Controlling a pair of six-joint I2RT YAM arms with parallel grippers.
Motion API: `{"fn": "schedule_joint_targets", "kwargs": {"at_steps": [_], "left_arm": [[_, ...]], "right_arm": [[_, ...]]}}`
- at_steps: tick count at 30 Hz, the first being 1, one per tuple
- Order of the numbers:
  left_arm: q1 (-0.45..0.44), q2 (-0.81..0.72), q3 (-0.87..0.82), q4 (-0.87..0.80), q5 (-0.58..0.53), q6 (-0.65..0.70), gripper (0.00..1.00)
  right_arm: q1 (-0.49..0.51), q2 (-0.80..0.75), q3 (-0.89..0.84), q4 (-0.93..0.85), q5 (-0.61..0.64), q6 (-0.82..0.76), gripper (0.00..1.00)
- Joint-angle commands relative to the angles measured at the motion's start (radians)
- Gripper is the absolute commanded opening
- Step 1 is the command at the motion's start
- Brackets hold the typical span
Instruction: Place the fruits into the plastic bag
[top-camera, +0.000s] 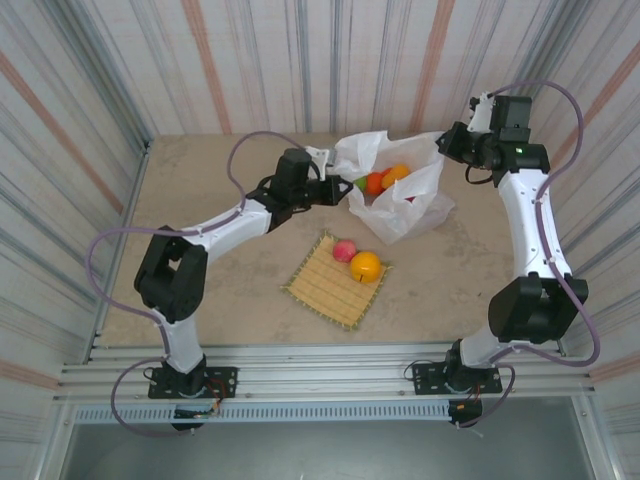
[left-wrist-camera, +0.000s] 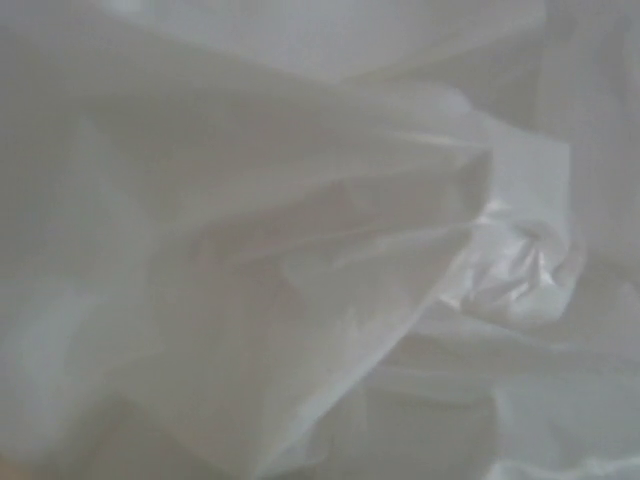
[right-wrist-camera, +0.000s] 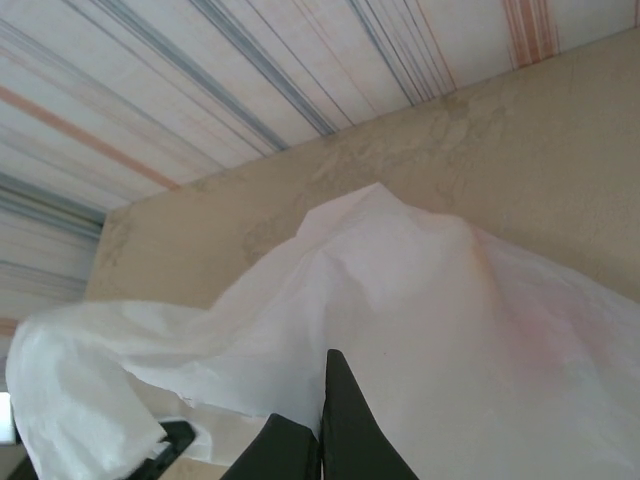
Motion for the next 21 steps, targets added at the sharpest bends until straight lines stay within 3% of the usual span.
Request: {"fn": "schedule_joint_targets", "kwargs": {"at_steps": [1,6,10,14,21], "left_arm": [[0.010,-0.071,-0.045,-0.078,-0.107,0.077,0.07],[0.020,-0.101,-0.089,-0.123,-0.178,0.131,0.18],[0.019,-0.165,-0.166,-0.136,-0.183,0.156,0.47],[0.008,-0.265,-0.316,-0.101,-0.163,0.140,0.69],[-0.087,-0.369,-0.478,-0.054,-0.202,0.132,0.80]], "right_arm": [[0.023,0.035,0.012,-0.027,-0.008,-0.040,0.00],[0.076,0.083,0.018,-0.032,0.000,-0.051,0.00],[0.091,0.108,0.021,-0.020,0.004,-0.046,0.00],[0.096,0.121,0.023,-0.011,0.005,-0.046,0.00],[0.098,0.143,0.025,0.010,-0.010,-0.039,0.00]]}}
